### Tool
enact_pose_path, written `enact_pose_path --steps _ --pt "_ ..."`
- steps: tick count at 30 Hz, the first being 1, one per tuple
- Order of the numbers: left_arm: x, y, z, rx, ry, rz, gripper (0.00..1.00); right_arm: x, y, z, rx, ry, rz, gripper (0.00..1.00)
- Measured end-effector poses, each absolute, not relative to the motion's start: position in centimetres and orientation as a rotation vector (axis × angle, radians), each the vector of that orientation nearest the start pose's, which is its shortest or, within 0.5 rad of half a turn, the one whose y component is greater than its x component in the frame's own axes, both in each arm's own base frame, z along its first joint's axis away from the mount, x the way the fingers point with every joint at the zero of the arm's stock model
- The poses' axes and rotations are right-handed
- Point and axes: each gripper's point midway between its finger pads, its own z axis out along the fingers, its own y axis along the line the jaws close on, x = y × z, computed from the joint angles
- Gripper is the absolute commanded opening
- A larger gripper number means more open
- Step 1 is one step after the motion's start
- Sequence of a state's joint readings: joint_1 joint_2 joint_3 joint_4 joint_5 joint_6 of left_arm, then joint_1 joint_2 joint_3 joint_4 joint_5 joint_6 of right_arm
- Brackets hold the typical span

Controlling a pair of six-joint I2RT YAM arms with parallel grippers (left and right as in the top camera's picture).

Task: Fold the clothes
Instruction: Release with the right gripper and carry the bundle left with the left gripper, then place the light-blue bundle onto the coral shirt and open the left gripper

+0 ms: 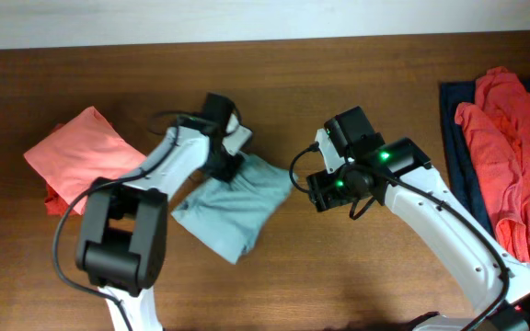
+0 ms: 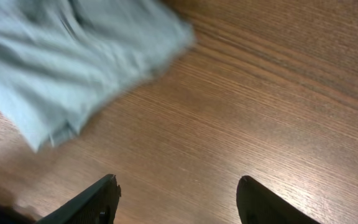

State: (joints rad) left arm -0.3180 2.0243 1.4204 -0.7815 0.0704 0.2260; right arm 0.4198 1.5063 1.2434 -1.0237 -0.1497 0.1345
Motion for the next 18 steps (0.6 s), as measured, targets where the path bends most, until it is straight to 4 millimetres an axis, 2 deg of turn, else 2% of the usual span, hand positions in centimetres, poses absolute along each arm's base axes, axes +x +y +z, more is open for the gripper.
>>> enact_pose_path --steps 4,7,8,12,13,15,18 --pt "41.8 -9.1 6.3 0.613 2.799 0.102 0.0 28.6 15.2 13.6 -0.436 2.859 0.291 0.66" --pt "42.1 -5.6 10.7 0.476 2.739 0.213 0.0 28.6 15.0 13.6 -0.435 2.863 0.274 0.66" --pt "42.2 -4.1 12.8 0.416 2.7 0.256 0.0 28.6 14.9 13.6 -0.434 2.864 0.271 0.66" --pt "42.1 -0.3 17.6 0.269 2.601 0.362 0.01 28.5 14.8 13.5 -0.434 2.865 0.266 0.66" --pt "42.0 0.3 18.0 0.251 2.592 0.373 0.01 28.5 14.8 13.5 -0.433 2.868 0.265 0.66" --pt "41.8 2.6 19.3 0.172 2.565 0.411 0.01 28.4 14.8 13.5 -0.434 2.873 0.263 0.65" --pt "41.7 5.4 19.8 0.08 2.557 0.446 0.0 28.3 14.7 13.5 -0.434 2.876 0.262 0.66"
